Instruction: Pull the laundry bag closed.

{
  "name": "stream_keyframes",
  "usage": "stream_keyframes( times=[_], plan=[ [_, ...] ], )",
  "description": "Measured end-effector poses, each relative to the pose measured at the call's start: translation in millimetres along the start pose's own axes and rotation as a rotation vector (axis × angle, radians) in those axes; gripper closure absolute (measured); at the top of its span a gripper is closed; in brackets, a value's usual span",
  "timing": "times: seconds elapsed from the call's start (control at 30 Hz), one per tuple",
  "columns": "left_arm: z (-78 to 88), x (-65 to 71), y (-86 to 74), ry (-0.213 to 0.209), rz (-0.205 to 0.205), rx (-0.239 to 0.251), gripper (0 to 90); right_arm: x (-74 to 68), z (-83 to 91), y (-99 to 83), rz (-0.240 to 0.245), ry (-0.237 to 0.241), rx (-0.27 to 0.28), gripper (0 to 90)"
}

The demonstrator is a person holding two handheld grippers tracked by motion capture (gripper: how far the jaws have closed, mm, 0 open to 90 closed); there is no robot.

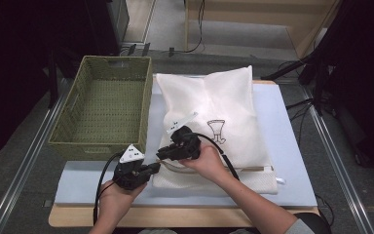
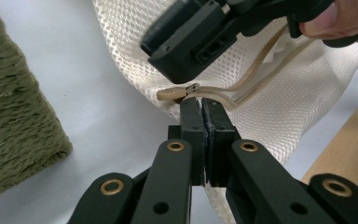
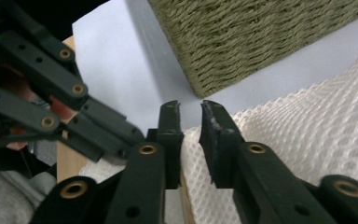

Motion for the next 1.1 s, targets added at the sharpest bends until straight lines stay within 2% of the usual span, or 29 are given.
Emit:
stream_keyframes(
  times=[0.07, 0.3, 0.6, 0.83, 0.97, 1.03, 1.1],
  plan=[
    [-0.3, 0.1, -0.9, 0.004, -0.006, -0.007, 89.1, -0.2, -0.7, 1.7, -0.009, 0.002, 0.001, 74.3],
    [-2.6, 3.3, -2.0, 0.017, -0.030, -0.015, 89.1, -2.7, -7.2, 3.7, -0.018, 0.002, -0.017, 74.2],
    [-2.7, 3.5, -3.0, 0.024, -0.035, -0.022, 89.0, -2.9, -10.9, 2.6, -0.022, -0.004, -0.038, 72.4],
    [-3.3, 3.4, -3.3, 0.029, -0.043, -0.025, 89.1, -5.9, -12.5, 2.4, -0.030, 0.021, -0.043, 72.1],
    [-3.1, 4.0, -3.0, 0.025, -0.047, -0.022, 89.0, -7.9, -15.4, 0.9, -0.007, -0.004, -0.061, 72.5],
    [-2.8, 3.9, -2.9, 0.028, -0.051, -0.023, 89.0, -6.9, -16.2, -1.0, -0.021, -0.011, -0.079, 72.3],
    [-2.9, 3.2, -3.2, 0.030, -0.049, -0.026, 89.0, -6.1, -17.4, -3.1, -0.014, -0.021, -0.095, 74.6]
  ],
)
Point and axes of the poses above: each handheld gripper's, and its own axes: z roughly backward along the jaws, y roughly out of its top, x roughly to its right, the point moved 7 cm from there along -z, roughly forward along the jaws, and after that the axes turned 4 degrees about -z, right-handed, at the moved point
